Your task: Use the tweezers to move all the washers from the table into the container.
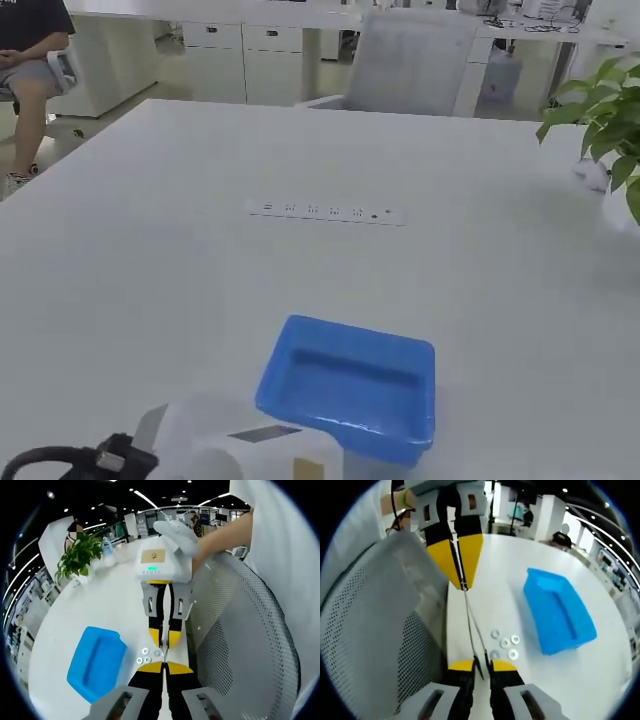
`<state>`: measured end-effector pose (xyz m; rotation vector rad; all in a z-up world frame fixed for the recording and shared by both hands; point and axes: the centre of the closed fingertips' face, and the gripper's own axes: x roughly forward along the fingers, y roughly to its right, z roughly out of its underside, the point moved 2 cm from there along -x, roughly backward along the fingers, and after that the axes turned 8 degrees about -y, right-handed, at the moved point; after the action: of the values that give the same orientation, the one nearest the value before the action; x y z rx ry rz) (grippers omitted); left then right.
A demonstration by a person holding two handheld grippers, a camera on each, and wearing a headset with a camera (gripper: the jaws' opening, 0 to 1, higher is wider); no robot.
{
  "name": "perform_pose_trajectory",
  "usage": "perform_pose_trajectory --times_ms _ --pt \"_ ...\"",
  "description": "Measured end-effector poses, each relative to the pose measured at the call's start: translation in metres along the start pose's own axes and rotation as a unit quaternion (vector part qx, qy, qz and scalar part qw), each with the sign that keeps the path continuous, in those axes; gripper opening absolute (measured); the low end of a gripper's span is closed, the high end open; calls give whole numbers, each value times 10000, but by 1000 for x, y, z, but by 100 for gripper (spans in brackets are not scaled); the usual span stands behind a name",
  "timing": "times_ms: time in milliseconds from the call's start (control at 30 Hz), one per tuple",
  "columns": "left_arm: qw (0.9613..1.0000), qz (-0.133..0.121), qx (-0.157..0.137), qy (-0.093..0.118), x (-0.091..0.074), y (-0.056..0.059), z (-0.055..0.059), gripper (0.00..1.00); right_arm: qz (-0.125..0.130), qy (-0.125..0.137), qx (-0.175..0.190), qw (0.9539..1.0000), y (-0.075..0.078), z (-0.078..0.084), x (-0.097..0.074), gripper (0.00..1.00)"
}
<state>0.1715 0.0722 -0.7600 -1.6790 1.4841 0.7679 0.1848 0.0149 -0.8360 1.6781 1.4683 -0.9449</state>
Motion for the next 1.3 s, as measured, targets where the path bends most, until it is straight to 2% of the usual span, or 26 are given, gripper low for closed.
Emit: perform_pose_trajectory --times_ms 267,500,633,767,1133,1300 --pt "9999 -71 81 74 -9 -6 -12 0 137 325 187 9992 6 -10 -3 7" --pt "9999 -40 27 99 -12 -14 -17 0 115 585 320 9977 10 -19 -2 8" --pt "9999 -14 70 105 -11 -16 -21 0 104 643 347 9973 11 -21 -1 8" --pt "9999 91 68 67 -7 -17 -23 0 1 641 434 9970 10 -20 2 8" --pt "9991 416 49 95 -1 -25 -36 0 -39 730 596 9955 12 -19 2 8" --pt "9984 563 5 98 2 -28 -41 0 -77 975 760 9923 14 -24 -3 9"
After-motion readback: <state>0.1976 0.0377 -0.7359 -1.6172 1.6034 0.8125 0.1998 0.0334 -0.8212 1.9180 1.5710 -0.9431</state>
